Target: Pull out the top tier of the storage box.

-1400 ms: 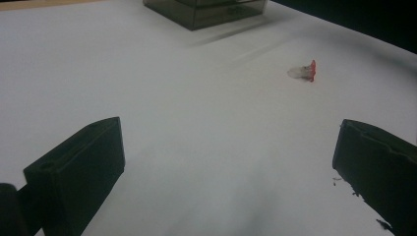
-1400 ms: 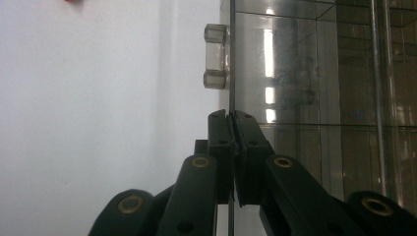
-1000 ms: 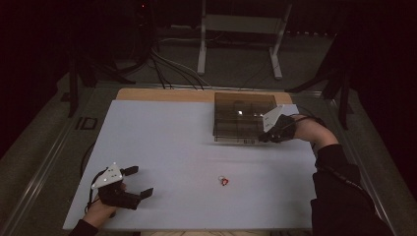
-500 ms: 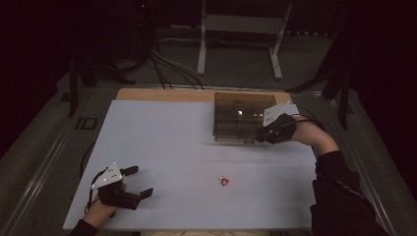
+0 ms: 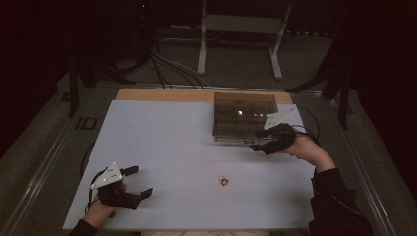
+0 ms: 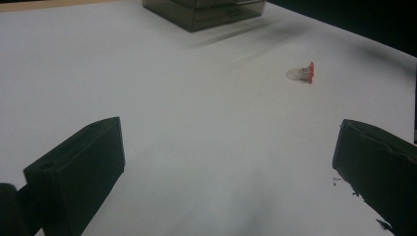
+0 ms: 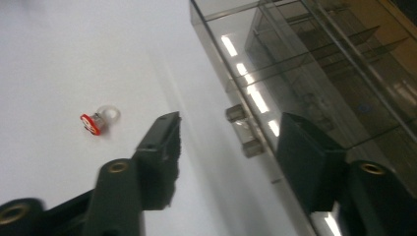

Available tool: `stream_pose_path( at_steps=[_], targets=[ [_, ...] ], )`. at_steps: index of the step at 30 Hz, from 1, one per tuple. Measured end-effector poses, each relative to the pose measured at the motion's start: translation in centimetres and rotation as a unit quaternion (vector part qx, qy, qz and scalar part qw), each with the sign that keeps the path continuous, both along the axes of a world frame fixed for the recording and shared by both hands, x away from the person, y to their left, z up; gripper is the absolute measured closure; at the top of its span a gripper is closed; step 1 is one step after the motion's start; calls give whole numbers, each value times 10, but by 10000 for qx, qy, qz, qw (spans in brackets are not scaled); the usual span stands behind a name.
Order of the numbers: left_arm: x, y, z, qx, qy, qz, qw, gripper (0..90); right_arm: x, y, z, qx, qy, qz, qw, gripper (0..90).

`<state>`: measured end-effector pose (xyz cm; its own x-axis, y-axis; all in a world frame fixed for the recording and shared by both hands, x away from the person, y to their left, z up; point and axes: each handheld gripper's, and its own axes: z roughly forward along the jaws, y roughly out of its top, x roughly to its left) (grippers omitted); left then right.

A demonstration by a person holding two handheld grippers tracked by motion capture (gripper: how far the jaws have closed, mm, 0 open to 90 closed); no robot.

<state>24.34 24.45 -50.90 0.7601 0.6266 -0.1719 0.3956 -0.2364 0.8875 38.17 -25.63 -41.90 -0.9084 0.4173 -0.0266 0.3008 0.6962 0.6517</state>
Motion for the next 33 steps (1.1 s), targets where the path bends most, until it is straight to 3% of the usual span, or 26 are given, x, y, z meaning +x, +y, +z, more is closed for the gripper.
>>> stream_pose_path(
  at_steps=[10, 17, 27, 33],
  targets=[
    [0, 0, 0, -5, -2, -12, 10000, 0, -26, 7, -4, 264, -182, -358, 9988, 173],
    [0, 0, 0, 1, -3, -19, 10000, 0, -41, 11, -9, 443, -119, -616, 9970, 35],
    [0, 0, 0, 0, -21, -6, 10000, 0, -59, 15, -22, 623, -187, -787, 9948, 0],
    [0, 0, 0, -2, -21, -12, 10000, 0, -71, 17, -36, 546, -121, -869, 9946, 0]
  ],
)
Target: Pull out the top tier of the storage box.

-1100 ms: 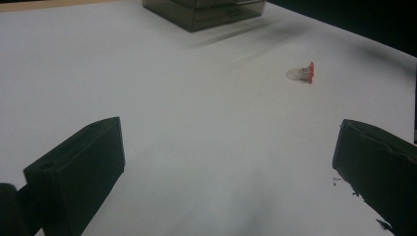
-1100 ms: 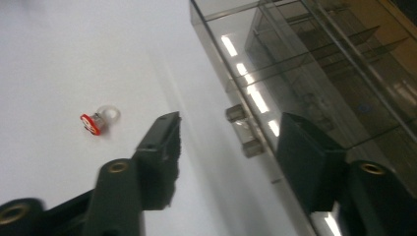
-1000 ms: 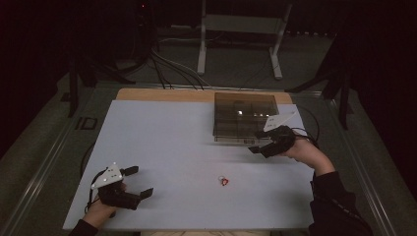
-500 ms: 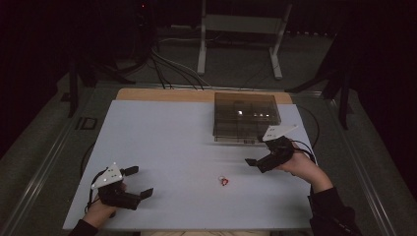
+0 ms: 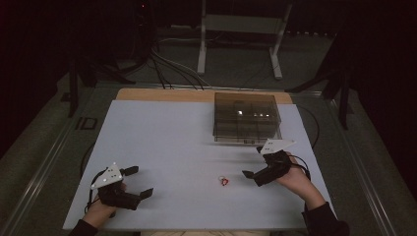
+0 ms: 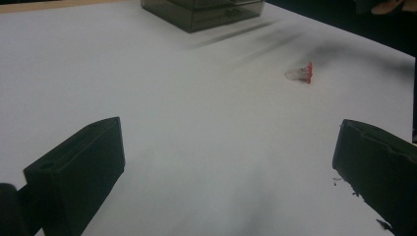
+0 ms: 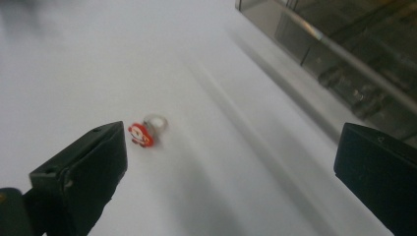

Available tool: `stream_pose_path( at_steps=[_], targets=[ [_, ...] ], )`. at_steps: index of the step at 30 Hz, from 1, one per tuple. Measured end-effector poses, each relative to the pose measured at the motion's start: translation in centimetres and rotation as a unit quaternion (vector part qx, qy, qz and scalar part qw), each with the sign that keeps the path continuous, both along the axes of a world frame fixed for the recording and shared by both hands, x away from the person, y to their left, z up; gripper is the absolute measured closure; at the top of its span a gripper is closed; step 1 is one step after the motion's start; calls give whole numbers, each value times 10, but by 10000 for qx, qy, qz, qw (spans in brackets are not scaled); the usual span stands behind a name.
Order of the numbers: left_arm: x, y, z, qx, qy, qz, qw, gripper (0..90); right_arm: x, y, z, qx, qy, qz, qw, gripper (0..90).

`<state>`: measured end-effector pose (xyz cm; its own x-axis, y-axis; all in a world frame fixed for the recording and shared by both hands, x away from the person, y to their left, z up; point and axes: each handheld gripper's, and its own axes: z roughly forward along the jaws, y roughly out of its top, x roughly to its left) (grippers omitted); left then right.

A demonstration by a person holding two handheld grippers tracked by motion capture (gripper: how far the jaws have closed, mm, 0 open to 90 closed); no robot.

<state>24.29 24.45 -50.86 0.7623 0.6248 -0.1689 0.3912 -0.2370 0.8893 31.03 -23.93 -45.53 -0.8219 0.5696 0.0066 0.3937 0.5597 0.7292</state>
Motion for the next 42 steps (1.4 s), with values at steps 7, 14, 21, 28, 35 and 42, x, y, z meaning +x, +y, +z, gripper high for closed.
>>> stream_pose_path(
  at_steps=[7, 14, 21, 28, 35, 42],
  targets=[
    [0, 0, 0, 23, -11, -9, 10000, 0, -8, -3, -13, 51, 18, -233, 9997, 0],
    [0, 0, 0, -3, -4, -5, 10000, 0, -17, -8, -25, 176, -89, -519, 9985, 0],
    [0, 0, 0, 14, 9, -11, 10000, 0, -26, -17, -32, 404, -253, -792, 9957, 0],
    [1, 0, -1, 4, 27, -7, 10000, 0, -32, -21, -44, 394, -296, -901, 9947, 0],
    [0, 1, -1, 9, 28, 1, 10000, 0, -30, -23, -47, 424, -327, -967, 9939, 0],
    [0, 1, 0, -12, 8, 7, 10000, 0, -30, -23, -47, 449, -403, -1031, 9928, 0]
  ],
)
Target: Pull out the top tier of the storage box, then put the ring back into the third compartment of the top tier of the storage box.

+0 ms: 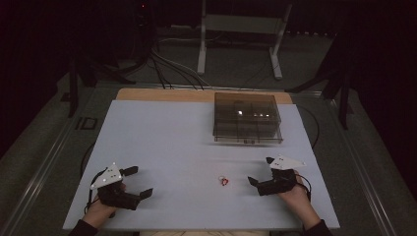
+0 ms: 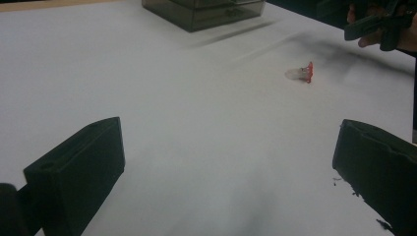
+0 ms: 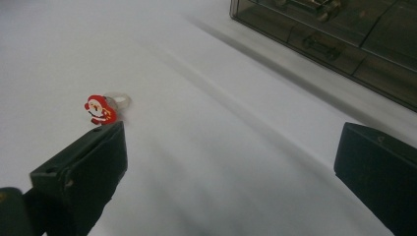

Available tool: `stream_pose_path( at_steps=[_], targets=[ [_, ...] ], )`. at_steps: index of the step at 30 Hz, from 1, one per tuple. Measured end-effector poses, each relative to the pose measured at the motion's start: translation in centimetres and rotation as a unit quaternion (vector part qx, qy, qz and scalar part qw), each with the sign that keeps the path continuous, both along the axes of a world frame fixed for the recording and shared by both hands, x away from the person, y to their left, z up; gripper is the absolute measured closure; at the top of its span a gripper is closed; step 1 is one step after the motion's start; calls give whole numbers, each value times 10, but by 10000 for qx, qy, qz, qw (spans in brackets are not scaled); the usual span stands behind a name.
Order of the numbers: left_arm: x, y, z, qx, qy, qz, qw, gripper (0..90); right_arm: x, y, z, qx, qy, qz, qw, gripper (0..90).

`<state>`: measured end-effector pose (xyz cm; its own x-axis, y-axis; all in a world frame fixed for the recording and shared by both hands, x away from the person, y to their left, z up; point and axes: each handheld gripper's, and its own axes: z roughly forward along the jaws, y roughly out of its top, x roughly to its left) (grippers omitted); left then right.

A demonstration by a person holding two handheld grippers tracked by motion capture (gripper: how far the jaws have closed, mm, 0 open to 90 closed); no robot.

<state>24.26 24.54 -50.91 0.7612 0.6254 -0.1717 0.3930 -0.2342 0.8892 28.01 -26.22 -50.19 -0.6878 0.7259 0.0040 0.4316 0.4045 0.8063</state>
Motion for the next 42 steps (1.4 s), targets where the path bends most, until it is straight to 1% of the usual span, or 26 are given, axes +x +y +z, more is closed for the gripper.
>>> stream_pose_path(
  at_steps=[6, 16, 24, 29, 40, 42],
  targets=[
    [0, 0, 0, 1, 7, -3, 10000, 0, -2, 3, 0, 0, -27, 16, 10000, 0],
    [0, -1, 0, 13, 3, -14, 10000, 0, -1, 1, 1, 20, -89, -10, 10000, 0],
    [0, 0, -1, 21, 8, -16, 10000, 0, -1, 2, 2, 12, -88, 14, 10000, 0],
    [0, 0, 0, 10, 4, -11, 10000, 0, -1, 2, 3, 32, -73, -43, 10000, 0],
    [1, 0, 0, 15, 9, -16, 10000, 0, -2, 4, 18, 154, -221, -154, 9995, 0],
    [1, 0, 0, 27, 11, -20, 10000, 0, -2, 5, 21, 135, -227, -215, 9994, 0]
  ],
)
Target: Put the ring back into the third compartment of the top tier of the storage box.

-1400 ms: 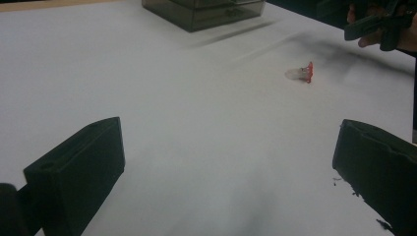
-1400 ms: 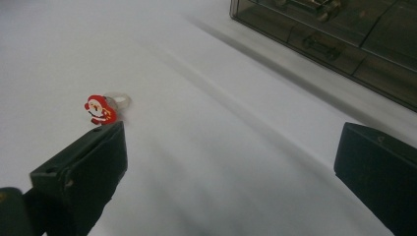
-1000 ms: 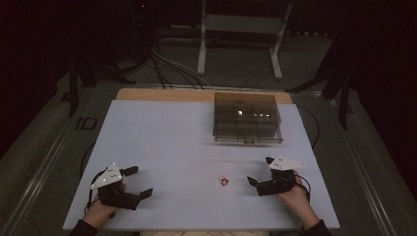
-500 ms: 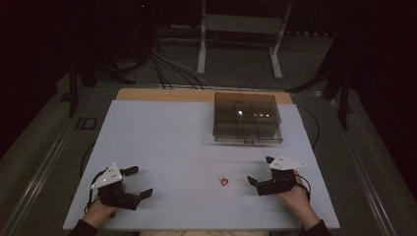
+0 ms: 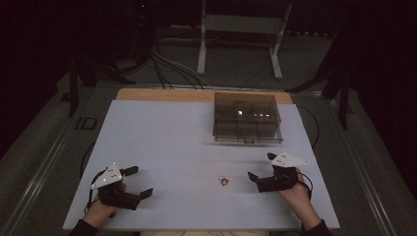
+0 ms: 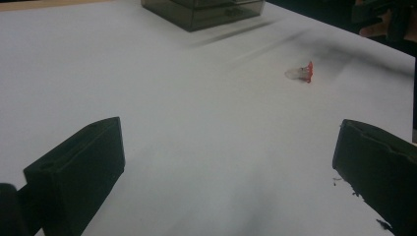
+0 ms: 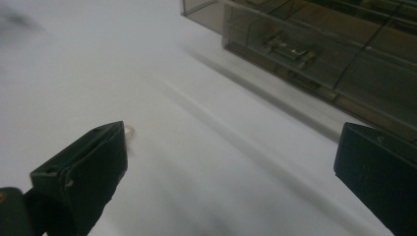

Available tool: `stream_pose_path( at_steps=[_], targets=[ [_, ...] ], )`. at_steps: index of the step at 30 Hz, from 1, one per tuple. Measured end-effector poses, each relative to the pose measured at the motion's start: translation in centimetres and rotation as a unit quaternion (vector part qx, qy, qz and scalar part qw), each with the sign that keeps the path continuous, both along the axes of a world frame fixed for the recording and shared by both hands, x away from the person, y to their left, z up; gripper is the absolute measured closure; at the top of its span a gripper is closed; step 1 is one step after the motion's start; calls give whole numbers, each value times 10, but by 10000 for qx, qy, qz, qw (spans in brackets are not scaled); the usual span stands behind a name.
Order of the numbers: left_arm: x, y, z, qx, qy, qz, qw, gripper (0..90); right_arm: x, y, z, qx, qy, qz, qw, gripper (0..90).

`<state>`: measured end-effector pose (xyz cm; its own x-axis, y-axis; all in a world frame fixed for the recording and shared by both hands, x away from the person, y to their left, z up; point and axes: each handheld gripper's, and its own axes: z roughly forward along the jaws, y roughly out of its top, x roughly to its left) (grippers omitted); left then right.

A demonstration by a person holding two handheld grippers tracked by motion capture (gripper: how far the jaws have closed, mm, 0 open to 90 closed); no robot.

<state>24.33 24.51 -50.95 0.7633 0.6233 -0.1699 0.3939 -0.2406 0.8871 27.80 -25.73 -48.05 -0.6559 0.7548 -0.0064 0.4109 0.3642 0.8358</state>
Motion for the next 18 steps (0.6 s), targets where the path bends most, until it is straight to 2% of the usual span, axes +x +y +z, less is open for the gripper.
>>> stream_pose_path(
  at_steps=[9, 12, 18],
  targets=[
    [0, -1, 0, 2, 5, -6, 10000, 0, -2, 9, 12, 63, -73, -107, 9999, 0],
    [0, 0, 0, 0, 6, 1, 10000, 0, -3, 13, 16, 88, -127, -168, 9997, 40],
    [-1, 0, 0, -6, 1, 16, 10000, 0, -5, 23, 20, 90, -160, 58, 9998, 39]
  ],
)
